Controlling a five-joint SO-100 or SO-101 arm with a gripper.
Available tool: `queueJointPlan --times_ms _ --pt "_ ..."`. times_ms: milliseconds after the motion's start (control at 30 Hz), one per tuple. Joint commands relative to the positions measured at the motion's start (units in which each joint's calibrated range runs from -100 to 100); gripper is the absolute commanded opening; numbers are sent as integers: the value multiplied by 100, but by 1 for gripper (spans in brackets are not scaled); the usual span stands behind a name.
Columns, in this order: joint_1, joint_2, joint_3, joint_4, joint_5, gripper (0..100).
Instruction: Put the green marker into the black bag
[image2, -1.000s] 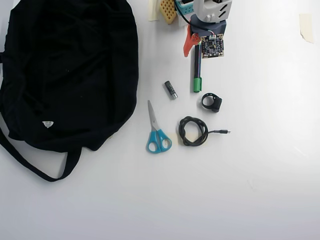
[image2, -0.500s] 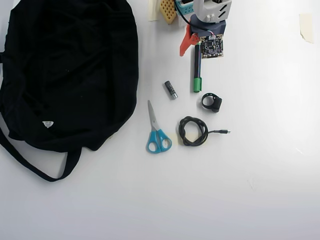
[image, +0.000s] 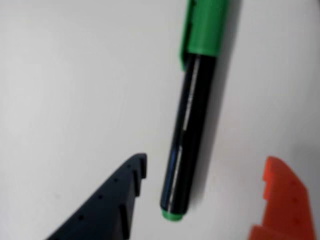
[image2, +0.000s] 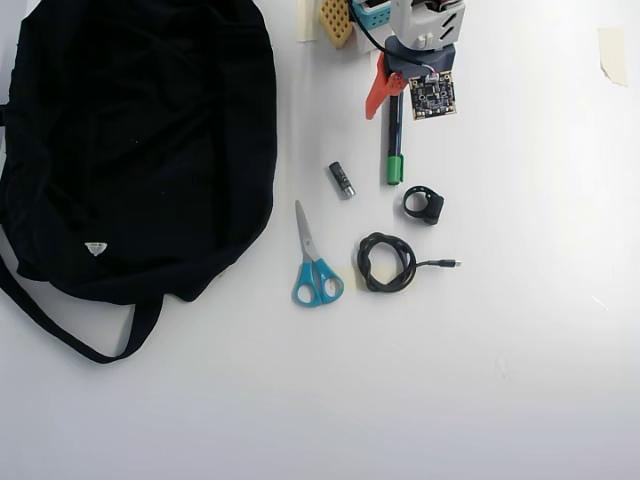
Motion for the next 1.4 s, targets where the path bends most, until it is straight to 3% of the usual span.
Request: queueJointPlan --times_ms 0,733,1367 --pt "-97 6 65 -279 26 30" --pt "-164 31 425 -882 58 30" --pt "75 1160 308 -1692 16 30"
